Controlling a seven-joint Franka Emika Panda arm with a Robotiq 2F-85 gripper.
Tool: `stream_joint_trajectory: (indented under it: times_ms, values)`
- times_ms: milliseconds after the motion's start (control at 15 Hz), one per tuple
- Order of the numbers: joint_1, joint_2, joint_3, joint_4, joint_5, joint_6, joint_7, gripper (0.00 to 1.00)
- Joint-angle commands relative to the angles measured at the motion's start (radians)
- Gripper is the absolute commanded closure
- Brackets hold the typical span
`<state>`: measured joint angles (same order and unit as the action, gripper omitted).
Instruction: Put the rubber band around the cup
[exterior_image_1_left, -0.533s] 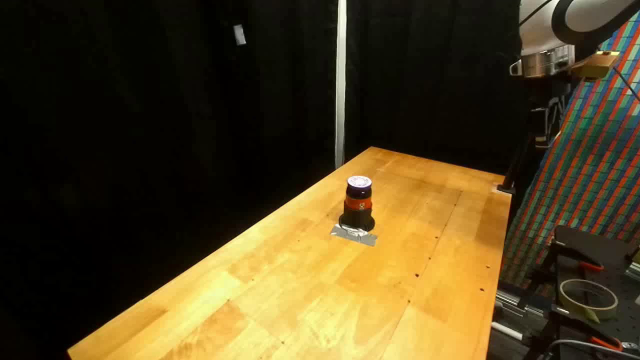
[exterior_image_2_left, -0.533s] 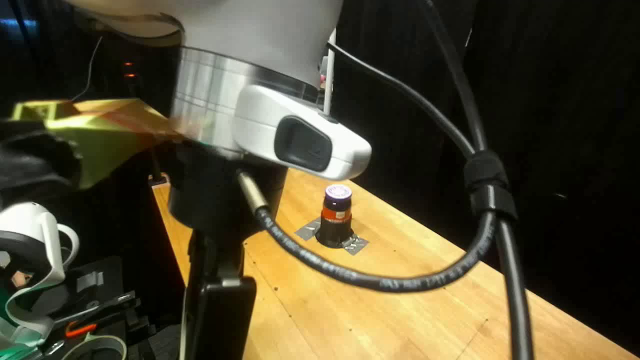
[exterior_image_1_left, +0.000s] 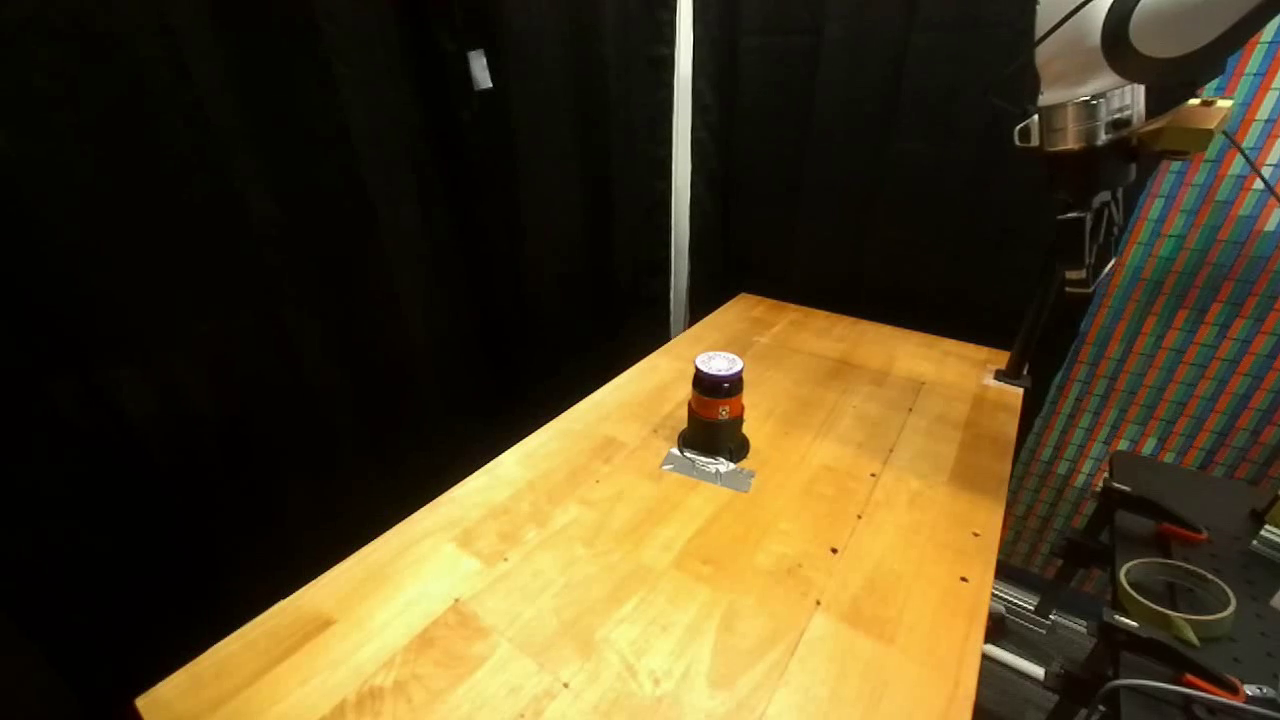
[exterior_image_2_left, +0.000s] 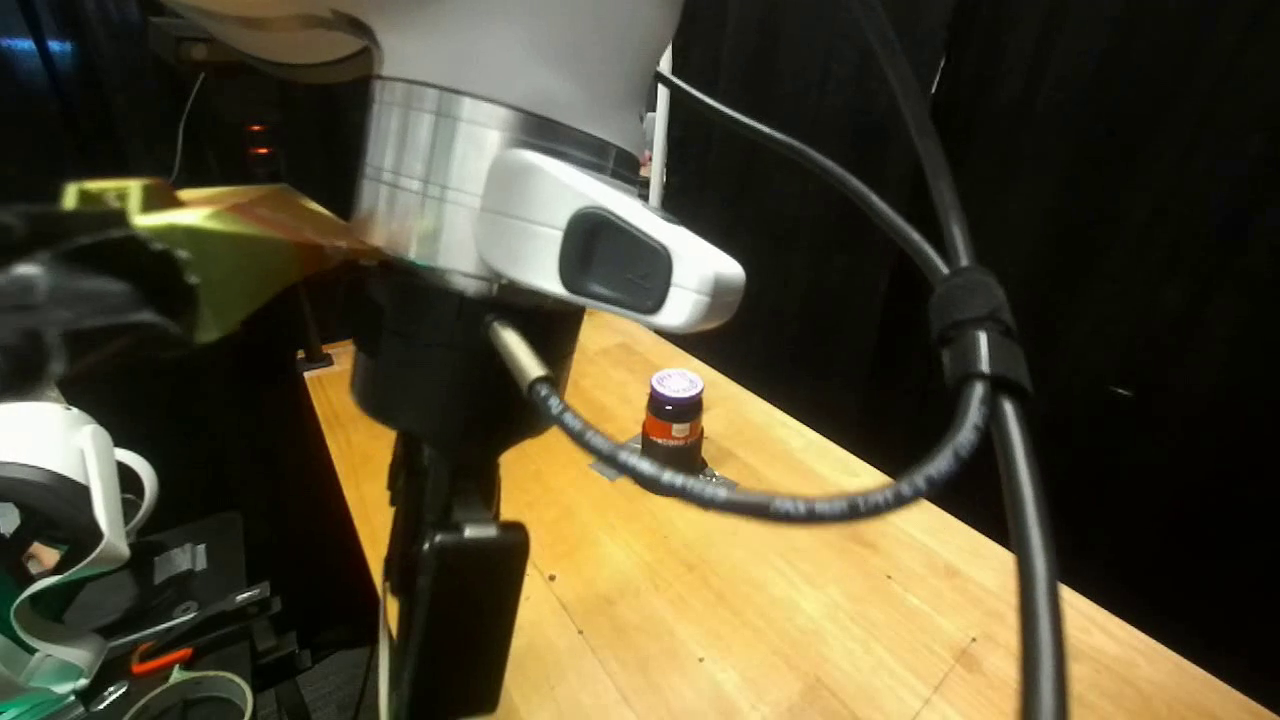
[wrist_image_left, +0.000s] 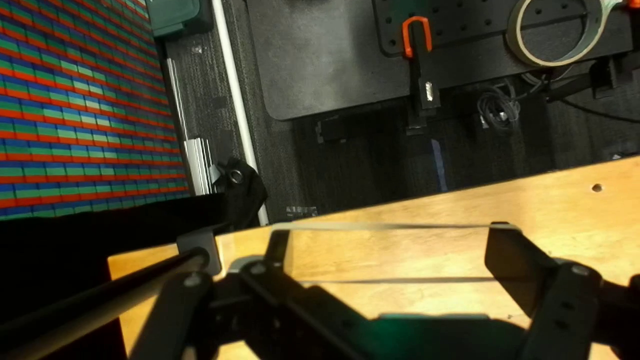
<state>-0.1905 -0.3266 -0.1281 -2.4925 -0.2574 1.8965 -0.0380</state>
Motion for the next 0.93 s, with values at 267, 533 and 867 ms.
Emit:
stream_joint_trajectory:
  times_ms: [267, 533, 867]
  values:
    - [0.171, 0.253, 0.133, 0.324, 0.12, -0.021, 0.053, 0.0]
    - [0.223, 0.462, 0.174, 0.519, 0.209, 0.032, 0.152, 0.0]
    - [0.261, 0.646, 0.182, 0.638, 0.25, 0.269, 0.215, 0.0]
